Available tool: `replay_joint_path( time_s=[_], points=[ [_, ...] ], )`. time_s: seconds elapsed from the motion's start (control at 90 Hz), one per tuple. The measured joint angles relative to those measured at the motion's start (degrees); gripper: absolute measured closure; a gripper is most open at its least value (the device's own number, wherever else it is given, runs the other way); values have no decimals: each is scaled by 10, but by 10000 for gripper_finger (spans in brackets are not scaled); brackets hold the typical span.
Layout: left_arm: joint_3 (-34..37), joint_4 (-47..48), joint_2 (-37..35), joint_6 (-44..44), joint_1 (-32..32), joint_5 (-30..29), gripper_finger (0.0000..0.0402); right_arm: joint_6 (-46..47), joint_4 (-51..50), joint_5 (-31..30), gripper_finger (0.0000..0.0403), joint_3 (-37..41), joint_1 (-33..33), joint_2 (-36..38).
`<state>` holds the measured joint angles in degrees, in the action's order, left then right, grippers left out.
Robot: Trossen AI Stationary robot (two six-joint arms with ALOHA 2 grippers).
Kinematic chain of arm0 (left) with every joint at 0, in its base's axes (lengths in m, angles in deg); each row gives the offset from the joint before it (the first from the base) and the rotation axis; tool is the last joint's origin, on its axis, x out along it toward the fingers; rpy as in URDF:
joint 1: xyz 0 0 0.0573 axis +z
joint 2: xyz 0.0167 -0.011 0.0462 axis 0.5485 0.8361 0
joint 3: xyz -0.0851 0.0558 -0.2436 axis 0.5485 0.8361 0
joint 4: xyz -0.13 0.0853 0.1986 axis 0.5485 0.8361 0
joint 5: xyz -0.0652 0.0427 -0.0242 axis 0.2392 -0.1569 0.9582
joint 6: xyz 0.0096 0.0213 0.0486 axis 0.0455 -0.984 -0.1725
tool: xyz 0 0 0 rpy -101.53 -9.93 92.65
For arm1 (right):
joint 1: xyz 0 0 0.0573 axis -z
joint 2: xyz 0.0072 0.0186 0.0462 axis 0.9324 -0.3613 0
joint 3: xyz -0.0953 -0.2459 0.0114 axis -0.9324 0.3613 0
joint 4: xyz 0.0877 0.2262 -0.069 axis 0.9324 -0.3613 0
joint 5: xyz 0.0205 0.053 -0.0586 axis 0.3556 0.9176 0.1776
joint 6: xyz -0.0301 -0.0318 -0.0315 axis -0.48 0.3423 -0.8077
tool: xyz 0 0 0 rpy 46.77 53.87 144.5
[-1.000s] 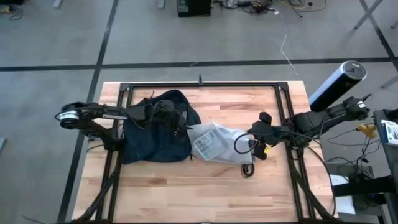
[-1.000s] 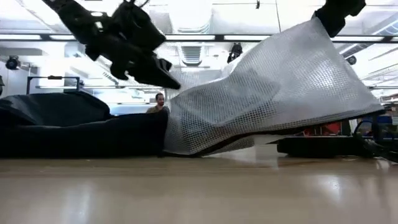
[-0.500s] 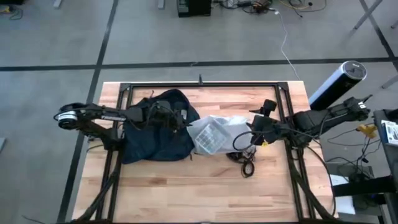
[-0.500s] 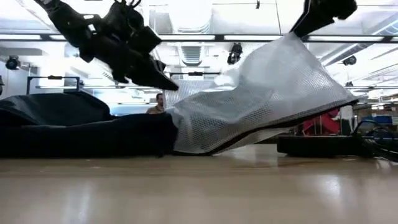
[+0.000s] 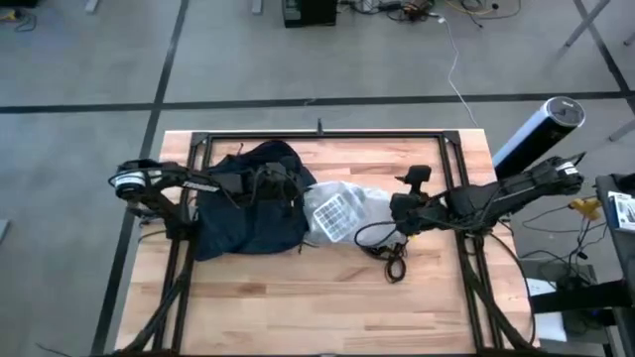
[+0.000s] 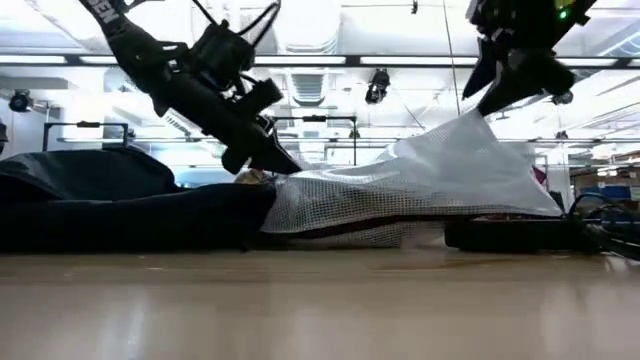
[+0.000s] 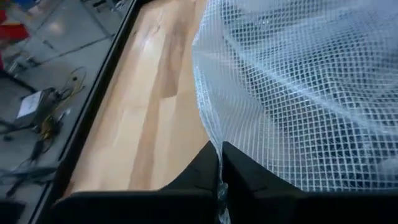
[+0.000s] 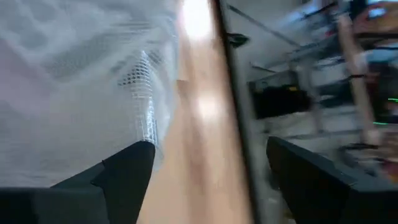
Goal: Unpack backpack
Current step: Open the white zipper pouch
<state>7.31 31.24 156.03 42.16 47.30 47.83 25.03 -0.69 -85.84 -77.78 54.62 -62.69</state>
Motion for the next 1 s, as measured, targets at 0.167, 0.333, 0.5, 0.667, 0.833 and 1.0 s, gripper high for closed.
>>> replay_joint_path(
  time_s=[0.167,0.333,0.5,0.667,0.833,1.0],
  points=[
    [-52,106,-62,-32,-31,-9,364,3,-28,-51,107,0,9,-14],
    [-85,205,-107,-29,-63,-10,307,22,-34,-33,116,0,25,-10],
    [-61,218,-97,22,-108,14,253,40,-33,5,121,2,33,-8],
    [-38,207,-69,85,-213,-89,234,74,-2,102,112,3,32,-14],
    [-38,183,-17,99,-354,-285,240,102,2,125,104,8,32,-25],
    [-40,143,76,101,-394,-359,256,101,13,120,104,10,33,-33]
  ],
)
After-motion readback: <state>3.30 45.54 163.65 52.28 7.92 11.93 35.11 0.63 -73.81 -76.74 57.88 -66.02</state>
